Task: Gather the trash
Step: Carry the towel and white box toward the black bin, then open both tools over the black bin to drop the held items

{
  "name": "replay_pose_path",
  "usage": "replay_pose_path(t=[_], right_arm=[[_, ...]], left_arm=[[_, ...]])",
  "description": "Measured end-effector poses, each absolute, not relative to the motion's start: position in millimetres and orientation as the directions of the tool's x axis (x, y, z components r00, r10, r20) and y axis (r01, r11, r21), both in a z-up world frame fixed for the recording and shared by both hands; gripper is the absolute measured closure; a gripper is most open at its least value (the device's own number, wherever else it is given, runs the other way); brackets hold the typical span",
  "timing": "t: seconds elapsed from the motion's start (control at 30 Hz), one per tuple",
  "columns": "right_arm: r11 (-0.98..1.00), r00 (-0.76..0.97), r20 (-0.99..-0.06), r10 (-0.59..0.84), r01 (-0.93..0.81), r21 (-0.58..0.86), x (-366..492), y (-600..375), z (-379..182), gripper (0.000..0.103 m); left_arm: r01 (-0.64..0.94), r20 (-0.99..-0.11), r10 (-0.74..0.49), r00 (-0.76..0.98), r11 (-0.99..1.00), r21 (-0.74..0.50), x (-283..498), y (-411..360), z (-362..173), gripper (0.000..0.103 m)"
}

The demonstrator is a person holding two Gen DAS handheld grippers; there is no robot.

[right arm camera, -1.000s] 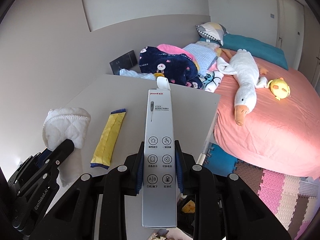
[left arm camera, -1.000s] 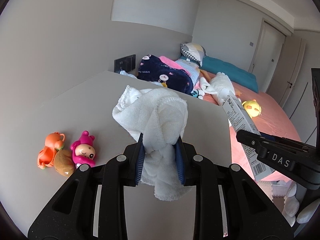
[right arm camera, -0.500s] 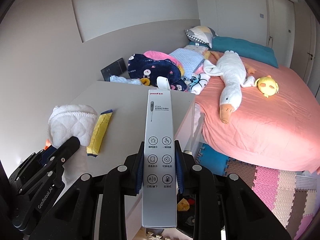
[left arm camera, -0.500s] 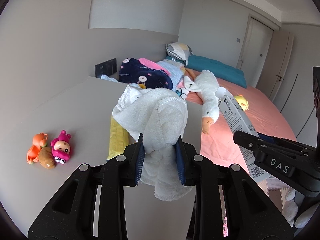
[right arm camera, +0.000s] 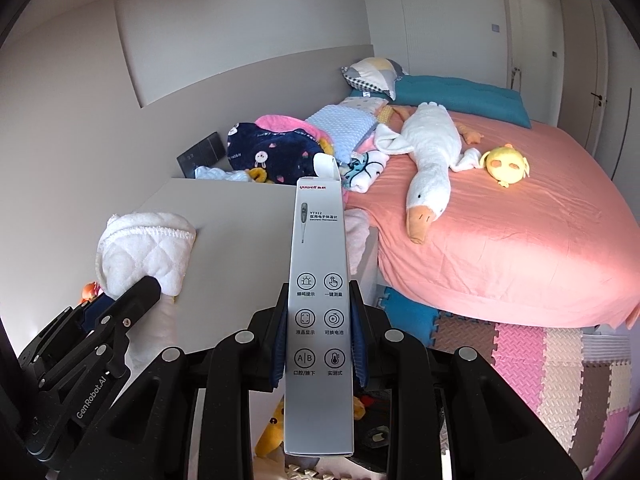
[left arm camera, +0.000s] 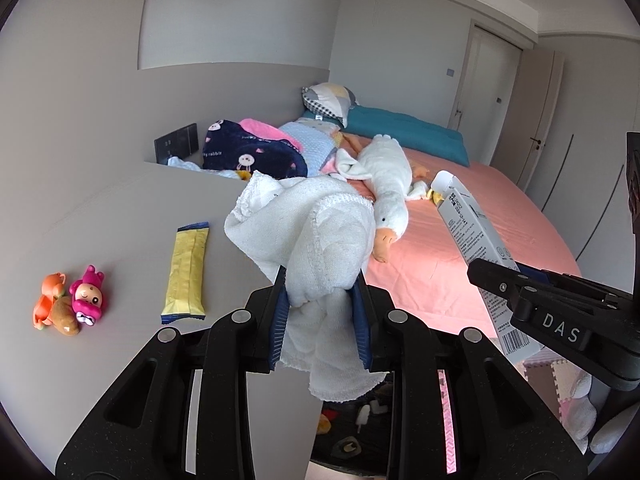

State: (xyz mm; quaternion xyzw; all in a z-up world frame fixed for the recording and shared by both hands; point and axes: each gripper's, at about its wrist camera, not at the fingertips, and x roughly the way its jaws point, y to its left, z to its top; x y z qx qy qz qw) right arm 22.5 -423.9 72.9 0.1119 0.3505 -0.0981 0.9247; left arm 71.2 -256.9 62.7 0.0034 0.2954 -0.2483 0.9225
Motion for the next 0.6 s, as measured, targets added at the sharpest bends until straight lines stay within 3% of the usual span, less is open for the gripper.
replay_pose_path(t=[0.6], right_arm=[[0.912, 0.707, -0.682, -0.187, 0.384, 0.148, -13.0, -486.1, 63.0, 0.075]], left_arm=[[0.556, -0.572, -0.518, 0.636, 0.822, -0.125, 58.5, -321.3, 55.3, 0.074]])
